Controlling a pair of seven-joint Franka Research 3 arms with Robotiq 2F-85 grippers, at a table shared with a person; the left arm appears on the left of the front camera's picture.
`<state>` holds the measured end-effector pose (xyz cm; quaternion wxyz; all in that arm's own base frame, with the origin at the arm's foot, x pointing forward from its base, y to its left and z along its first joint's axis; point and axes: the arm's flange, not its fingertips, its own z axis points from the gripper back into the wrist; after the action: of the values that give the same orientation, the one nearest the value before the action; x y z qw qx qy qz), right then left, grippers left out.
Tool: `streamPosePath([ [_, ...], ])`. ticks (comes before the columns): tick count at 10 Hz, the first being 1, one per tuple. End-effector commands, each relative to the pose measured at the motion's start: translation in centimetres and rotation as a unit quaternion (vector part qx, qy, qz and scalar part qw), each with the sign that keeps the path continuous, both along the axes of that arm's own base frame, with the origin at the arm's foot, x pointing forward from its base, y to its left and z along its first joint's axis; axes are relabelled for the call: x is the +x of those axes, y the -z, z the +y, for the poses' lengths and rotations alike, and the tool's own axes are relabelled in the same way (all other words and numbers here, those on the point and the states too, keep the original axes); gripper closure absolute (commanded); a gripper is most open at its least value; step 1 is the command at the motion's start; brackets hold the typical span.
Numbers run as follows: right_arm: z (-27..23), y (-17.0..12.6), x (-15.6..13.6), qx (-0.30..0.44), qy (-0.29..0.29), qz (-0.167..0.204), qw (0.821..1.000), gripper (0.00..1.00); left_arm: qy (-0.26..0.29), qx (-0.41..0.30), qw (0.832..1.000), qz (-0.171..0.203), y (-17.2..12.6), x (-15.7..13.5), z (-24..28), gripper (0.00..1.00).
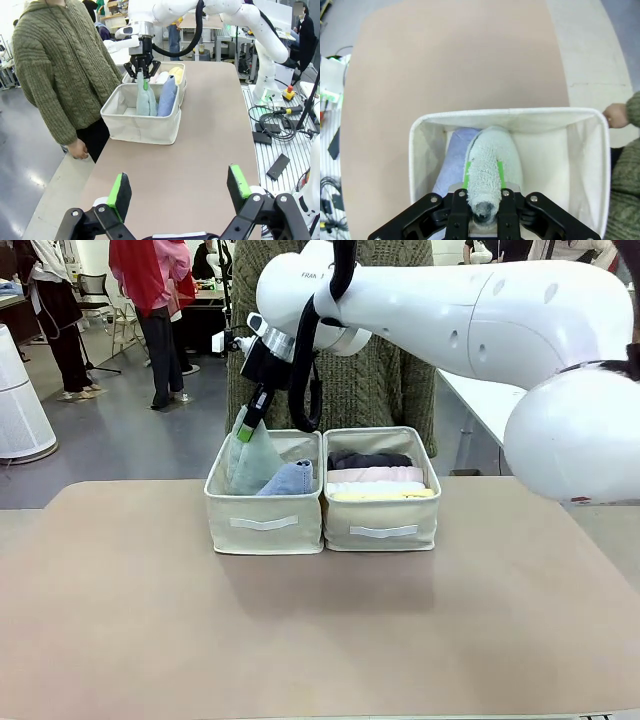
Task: Sort the towels based on their folding style.
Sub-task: Pick up another triangle-folded towel from the table and place it in the left Fabric basket.
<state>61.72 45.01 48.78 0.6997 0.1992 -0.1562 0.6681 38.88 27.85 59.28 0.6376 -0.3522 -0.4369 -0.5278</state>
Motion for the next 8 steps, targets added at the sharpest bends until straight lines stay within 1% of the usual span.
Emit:
streamPosePath([
  [1, 1.4, -0.1, 1.6, -0.015, -0.013, 0.011, 1.0, 0.82, -0.001, 0.0, 1.0, 0.0, -0.1, -0.2, 0.0, 0.0],
  [6, 2.3, 2.5, 1.5, -0.023, -0.022, 0.032, 0.999, 0.82, -0.001, 0.0, 1.0, 0.0, -0.1, -0.2, 0.0, 0.0],
  [8, 2.4, 3.0, 1.4, -0.02, -0.023, 0.032, 0.999, 0.82, -0.001, 0.0, 1.0, 0.0, -0.1, -0.2, 0.0, 0.0],
])
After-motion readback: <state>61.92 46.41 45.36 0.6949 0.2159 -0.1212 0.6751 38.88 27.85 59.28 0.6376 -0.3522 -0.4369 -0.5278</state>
